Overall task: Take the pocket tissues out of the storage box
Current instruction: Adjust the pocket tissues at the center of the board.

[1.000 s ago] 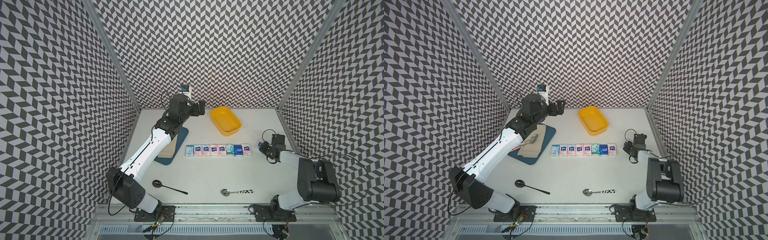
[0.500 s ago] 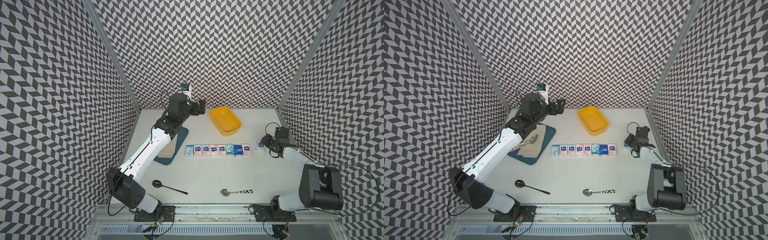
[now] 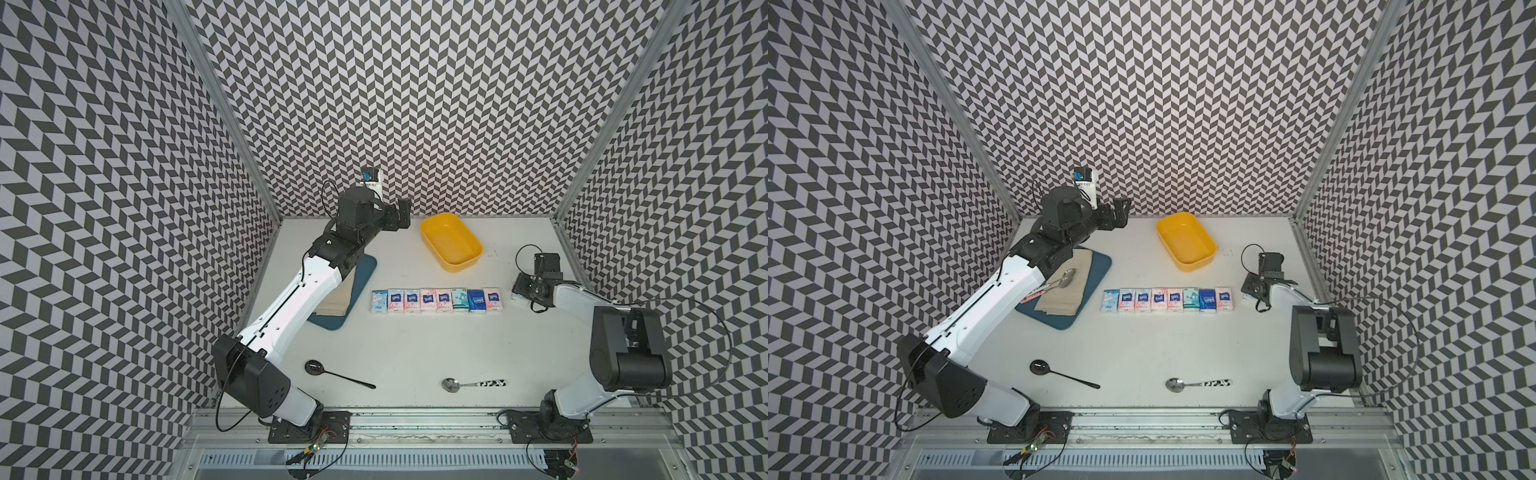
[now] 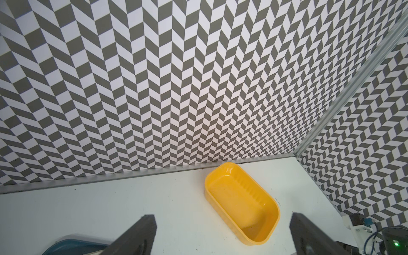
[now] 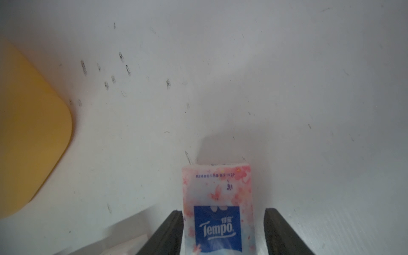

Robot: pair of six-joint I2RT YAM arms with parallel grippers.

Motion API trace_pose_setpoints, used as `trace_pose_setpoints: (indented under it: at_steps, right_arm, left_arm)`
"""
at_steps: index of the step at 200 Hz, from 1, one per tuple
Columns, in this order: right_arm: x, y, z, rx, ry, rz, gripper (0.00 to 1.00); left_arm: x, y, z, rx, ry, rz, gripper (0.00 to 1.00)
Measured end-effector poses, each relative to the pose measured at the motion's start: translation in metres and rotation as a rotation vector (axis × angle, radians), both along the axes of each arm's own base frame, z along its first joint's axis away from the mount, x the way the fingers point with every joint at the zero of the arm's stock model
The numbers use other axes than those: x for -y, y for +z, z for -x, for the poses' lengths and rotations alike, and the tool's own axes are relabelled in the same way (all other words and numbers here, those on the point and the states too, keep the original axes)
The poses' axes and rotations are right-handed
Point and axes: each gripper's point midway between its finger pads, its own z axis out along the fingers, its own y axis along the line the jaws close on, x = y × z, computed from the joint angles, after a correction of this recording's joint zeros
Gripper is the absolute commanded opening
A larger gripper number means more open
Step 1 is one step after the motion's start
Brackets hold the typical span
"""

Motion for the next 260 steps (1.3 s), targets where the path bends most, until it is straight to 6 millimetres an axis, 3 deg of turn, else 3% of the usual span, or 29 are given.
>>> trace_pose_setpoints:
  at_steps: [34, 103, 213, 260]
  right_arm:
    - [-0.002, -0.010, -0.001, -0.026, 0.016, 0.007, 0.54]
    - [-0.005, -0.009, -0.003, -0.017, 0.051, 0.020, 0.37]
    - [-0.031, -0.010, 0.023, -0.023, 0.161, 0.002, 0.36]
    - [-0.047, -0.010, 0.023, -0.022, 0.234, 0.009, 0.35]
  left_arm:
    - [0.000, 0.000, 0.000, 0.002, -0.001, -0.005, 0.99]
    - [0.001, -0.003, -0.002, -0.001, -0.002, -0.014, 0.99]
    - [0.005, 0.000, 0.003, 0.005, -0.014, -0.011, 0.99]
    - [0.007, -0.001, 0.005, 0.000, -0.018, -0.015, 0.99]
